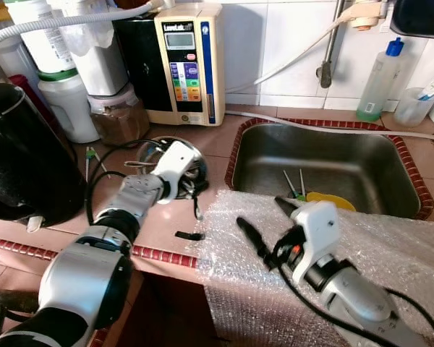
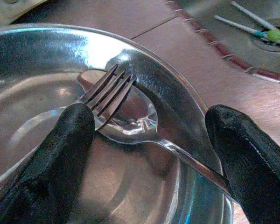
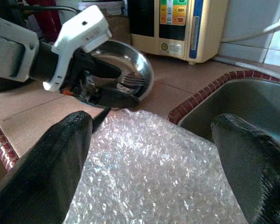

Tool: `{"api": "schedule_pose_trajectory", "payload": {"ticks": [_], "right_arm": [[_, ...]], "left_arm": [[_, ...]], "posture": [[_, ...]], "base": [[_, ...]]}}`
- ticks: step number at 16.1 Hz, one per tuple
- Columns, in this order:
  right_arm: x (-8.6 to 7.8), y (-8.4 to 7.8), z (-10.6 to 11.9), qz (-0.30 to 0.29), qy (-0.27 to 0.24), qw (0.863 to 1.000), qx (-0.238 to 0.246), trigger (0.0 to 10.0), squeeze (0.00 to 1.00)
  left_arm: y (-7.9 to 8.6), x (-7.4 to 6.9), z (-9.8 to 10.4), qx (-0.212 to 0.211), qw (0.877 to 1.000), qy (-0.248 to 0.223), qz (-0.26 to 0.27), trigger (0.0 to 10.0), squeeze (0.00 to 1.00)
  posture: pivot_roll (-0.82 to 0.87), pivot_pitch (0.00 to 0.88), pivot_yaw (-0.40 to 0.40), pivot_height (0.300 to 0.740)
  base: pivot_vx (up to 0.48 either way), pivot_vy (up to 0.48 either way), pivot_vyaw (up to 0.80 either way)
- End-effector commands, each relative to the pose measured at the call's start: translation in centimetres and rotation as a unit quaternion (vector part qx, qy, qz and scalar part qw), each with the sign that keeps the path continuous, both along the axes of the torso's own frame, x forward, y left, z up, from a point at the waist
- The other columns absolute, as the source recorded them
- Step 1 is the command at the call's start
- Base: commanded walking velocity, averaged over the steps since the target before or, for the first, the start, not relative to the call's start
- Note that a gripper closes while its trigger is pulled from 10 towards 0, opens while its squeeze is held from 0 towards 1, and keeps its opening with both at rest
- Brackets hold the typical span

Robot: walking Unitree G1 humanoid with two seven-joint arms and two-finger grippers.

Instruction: Kitchen organization

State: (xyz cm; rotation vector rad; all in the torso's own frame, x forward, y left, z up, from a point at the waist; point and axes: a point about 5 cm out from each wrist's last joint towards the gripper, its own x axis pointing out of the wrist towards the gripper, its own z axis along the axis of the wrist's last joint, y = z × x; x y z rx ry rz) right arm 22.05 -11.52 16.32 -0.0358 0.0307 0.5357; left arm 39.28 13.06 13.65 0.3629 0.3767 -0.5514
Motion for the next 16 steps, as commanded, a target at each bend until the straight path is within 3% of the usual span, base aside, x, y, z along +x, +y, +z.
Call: {"api": "schedule_pose_trajectory", "payload": {"ticks": [1,5,9,13,14,16], "right_arm": [[0.0,-0.1,0.7,0.003,-0.012,1.000,0.003,10.0,0.00],[0.5,-0.9,1.5,-0.008,-0.025,1.000,0.000,10.0,0.00],[0.7,-1.1,1.7,-0.007,-0.029,1.000,-0.002,10.0,0.00],[1.1,-1.3,1.9,-0.010,-0.033,0.999,-0.001,10.0,0.00],[1.1,-1.2,1.9,-0.010,-0.033,0.999,0.003,10.0,0.00],[1.1,-1.0,1.9,-0.008,-0.031,0.999,0.008,10.0,0.00]], "left_arm": [[0.9,0.1,0.2,-0.005,1.000,0.006,0.016,10.0,0.00],[1.8,0.7,1.9,-0.037,0.999,-0.015,0.031,10.0,0.00],[1.9,0.8,2.3,-0.063,0.997,-0.021,0.035,10.0,0.00],[3.2,1.0,2.8,-0.076,0.991,-0.066,0.091,10.0,0.00],[4.1,1.0,2.8,-0.089,0.986,-0.078,0.117,10.0,0.00],[4.6,0.9,3.4,-0.166,0.977,-0.078,0.111,10.0,0.00]], "posture": [[-0.06,0.000,0.110,0.740],[-0.05,0.000,0.105,0.740],[-0.05,0.000,0.096,0.740],[-0.04,0.000,0.090,0.740],[-0.04,0.000,0.090,0.740],[-0.04,0.000,0.089,0.740]], "base": [[0.000,0.000,0.00],[0.000,0.000,0.00],[0.000,0.000,0.00],[0.000,0.000,0.00],[0.000,0.000,0.00],[0.000,0.000,0.00]]}}
